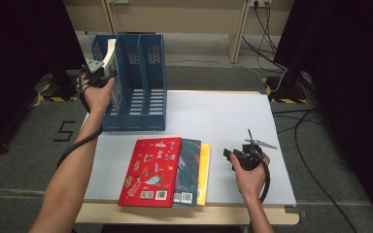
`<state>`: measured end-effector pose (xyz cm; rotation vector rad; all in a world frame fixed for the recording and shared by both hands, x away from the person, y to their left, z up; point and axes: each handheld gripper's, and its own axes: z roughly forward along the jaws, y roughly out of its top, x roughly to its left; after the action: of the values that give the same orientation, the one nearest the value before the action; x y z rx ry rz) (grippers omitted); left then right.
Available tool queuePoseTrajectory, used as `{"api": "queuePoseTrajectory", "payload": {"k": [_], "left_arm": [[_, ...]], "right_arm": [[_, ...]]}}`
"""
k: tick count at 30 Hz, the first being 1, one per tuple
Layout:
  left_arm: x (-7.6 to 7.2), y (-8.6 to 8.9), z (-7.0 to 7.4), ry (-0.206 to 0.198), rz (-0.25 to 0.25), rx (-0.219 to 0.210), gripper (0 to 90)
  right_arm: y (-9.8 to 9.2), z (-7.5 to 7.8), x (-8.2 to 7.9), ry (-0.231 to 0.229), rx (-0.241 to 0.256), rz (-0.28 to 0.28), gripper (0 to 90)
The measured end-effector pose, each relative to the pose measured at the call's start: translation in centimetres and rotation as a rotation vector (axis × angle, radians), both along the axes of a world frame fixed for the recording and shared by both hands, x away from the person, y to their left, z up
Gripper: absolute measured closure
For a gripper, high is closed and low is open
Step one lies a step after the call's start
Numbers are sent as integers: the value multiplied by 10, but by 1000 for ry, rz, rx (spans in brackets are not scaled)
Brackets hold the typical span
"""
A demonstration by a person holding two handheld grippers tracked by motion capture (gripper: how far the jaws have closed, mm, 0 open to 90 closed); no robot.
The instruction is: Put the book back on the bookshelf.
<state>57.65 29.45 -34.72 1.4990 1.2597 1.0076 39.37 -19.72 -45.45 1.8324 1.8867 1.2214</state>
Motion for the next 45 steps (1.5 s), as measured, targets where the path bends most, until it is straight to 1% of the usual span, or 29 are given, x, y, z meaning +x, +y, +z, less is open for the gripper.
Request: {"api": "queuePoseTrajectory", "payload": {"k": [3, 6, 9, 11, 13, 15, 17, 21, 28, 32, 33, 34, 37, 42, 45], "left_arm": [[-6, 0, 1, 2, -5, 7, 659], [-11, 0, -2, 7, -9, 7, 661], [-14, 0, -4, 14, -7, 2, 667], [-16, 0, -5, 18, -1, 8, 671], [-16, -1, -6, 22, 2, 1, 673], [-15, -1, -5, 29, 8, -4, 682], [-14, 0, -4, 38, 13, 4, 698], [-10, 2, -3, 50, 11, -9, 718], [-5, 5, -3, 45, 14, -17, 721], [0, 6, -2, 49, 16, -12, 719], [1, 6, -2, 51, 14, -11, 719], [1, 6, -1, 52, 16, -11, 718], [4, 7, -1, 58, 16, -5, 716], [5, 6, 0, 59, 10, -5, 716], [6, 8, 1, 68, 10, -6, 716]], "right_arm": [[0, 1, 0, -5, -2, -1, 544], [0, 1, -1, -4, -2, -2, 544], [0, 1, -1, -8, -4, 0, 543], [1, 2, -1, -5, -1, 1, 543], [1, 2, -1, -9, 0, 2, 542], [0, 3, -1, -10, -1, 4, 541], [0, 3, -1, -8, 3, -2, 541], [0, 4, -2, -7, 7, -5, 541], [0, 3, -1, -9, 1, 0, 541], [-1, 4, -2, -7, 4, -6, 541], [0, 4, -2, -1, 13, -13, 542], [-1, 4, -1, -9, 4, -6, 541], [-2, 3, -1, -8, 4, -6, 541], [-2, 4, -1, -8, 4, -6, 541], [-2, 4, -1, -9, 4, -7, 542]]}}
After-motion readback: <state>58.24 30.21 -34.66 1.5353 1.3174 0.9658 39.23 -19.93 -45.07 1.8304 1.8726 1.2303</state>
